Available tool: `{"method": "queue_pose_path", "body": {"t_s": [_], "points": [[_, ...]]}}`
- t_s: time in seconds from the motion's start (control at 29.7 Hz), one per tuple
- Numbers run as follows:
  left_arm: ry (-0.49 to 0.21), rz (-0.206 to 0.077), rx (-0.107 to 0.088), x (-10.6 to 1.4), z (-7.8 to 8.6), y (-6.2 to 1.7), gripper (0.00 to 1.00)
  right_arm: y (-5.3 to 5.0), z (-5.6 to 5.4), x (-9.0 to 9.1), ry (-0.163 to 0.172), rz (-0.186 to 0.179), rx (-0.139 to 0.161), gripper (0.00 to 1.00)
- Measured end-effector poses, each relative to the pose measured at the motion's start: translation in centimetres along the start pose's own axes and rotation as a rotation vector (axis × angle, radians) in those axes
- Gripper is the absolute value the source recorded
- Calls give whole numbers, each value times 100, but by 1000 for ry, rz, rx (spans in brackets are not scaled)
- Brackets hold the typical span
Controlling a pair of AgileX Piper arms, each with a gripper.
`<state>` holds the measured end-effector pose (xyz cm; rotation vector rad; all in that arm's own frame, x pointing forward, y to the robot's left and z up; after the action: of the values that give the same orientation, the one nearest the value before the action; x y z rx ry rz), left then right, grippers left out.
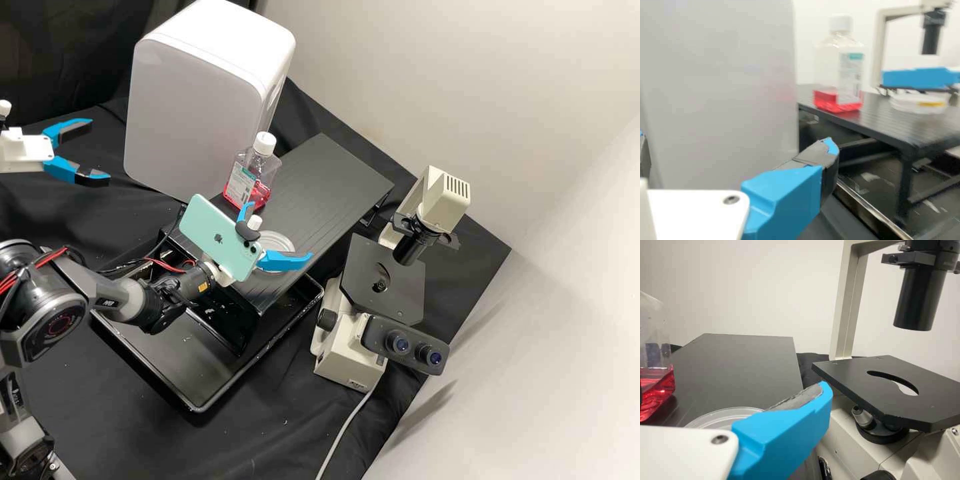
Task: Remove the lid from the petri dish
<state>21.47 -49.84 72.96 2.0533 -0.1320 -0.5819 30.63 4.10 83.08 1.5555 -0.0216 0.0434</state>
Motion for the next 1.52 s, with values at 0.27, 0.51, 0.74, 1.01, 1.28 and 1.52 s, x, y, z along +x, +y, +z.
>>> {"method": "queue_pose_path", "body": {"t_s": [0.27,0.51,0.74,1.01,1.28,1.52], "points": [[-19,-39,12,26,33,-87,100,0,0,0,0,0,0,100],[-27,-37,15,61,38,-83,100,0,0,0,0,0,0,100],[-59,-80,14,118,108,-195,100,0,0,0,0,0,0,100],[-65,-95,1,146,179,-258,100,0,0,0,0,0,0,100],[-140,-155,74,17,349,-386,100,0,0,0,0,0,0,100],[-199,-187,118,-63,469,-460,100,0,0,0,0,0,0,100]]}}
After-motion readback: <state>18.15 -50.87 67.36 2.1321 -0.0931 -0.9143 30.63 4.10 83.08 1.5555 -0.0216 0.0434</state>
